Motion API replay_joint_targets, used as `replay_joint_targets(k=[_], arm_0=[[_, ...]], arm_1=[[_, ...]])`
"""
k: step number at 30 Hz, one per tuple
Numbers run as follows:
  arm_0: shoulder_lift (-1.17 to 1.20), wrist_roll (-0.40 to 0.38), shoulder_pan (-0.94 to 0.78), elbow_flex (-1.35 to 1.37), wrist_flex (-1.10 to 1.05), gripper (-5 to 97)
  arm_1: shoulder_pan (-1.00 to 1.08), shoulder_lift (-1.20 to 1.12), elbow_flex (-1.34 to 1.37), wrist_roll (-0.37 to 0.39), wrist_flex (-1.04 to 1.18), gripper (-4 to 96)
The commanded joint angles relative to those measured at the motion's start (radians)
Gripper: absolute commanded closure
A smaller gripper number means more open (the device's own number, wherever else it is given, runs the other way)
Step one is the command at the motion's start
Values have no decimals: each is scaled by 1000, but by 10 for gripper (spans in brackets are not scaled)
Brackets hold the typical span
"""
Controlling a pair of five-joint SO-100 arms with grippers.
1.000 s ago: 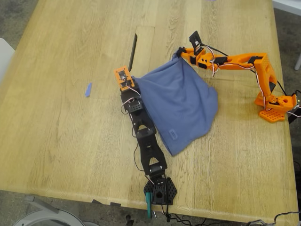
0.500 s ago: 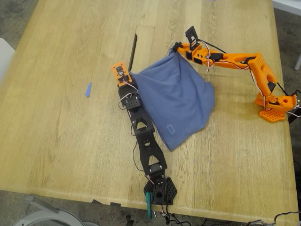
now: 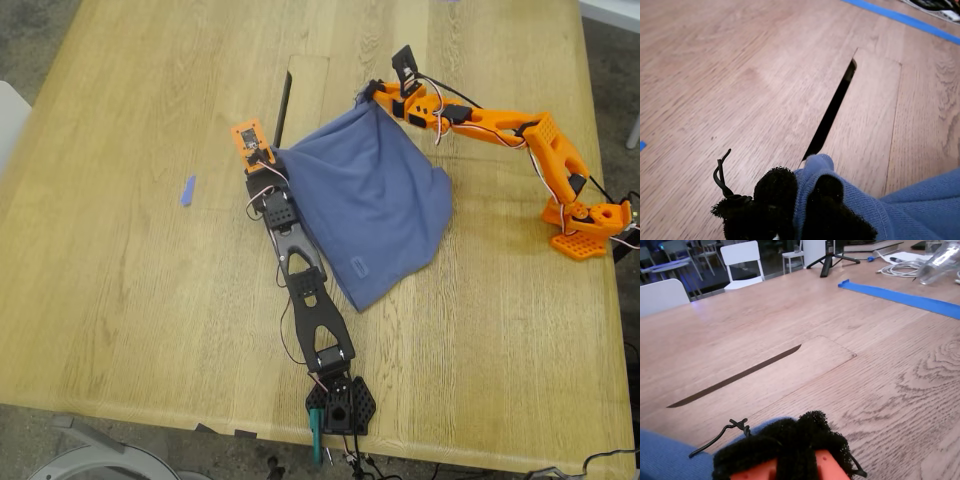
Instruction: Fold a T-shirt
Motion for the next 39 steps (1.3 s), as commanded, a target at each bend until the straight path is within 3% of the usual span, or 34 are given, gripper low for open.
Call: replay_joint_targets(k=[1,8,28,39], arm_0=[[-92,18,-126,-557,206,919],[0,17,-107,-554,353,919],[357,-3,-55,-554,1126,919],[545,-23,37,-411,1186,919]], arm_1=[[46,69,-92,-5,63,912],[41,161,-120,-14,268,912],[-26,465,-179,-32,1131,912],[-38,540,-331,-40,1531,912]])
